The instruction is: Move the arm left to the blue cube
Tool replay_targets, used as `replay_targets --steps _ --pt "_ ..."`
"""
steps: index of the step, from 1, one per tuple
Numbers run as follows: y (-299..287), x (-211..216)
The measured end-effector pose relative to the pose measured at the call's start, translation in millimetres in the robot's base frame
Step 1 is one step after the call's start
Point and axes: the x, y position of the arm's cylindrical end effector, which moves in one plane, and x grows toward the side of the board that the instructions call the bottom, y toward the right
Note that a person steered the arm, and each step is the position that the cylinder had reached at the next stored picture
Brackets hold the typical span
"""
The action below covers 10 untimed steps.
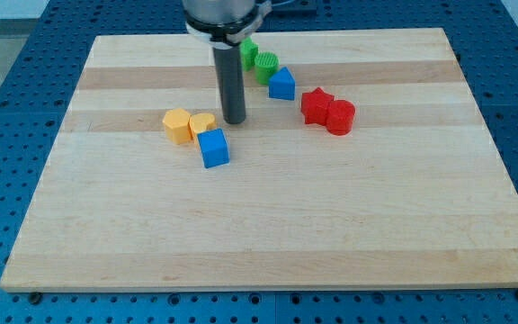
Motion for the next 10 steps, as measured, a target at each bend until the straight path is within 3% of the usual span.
replay_targets --steps 2,3,5,8,10 --pt "45 83" --pt "9 119" --pt "-132 114" --pt "-41 100" --pt "-115 98"
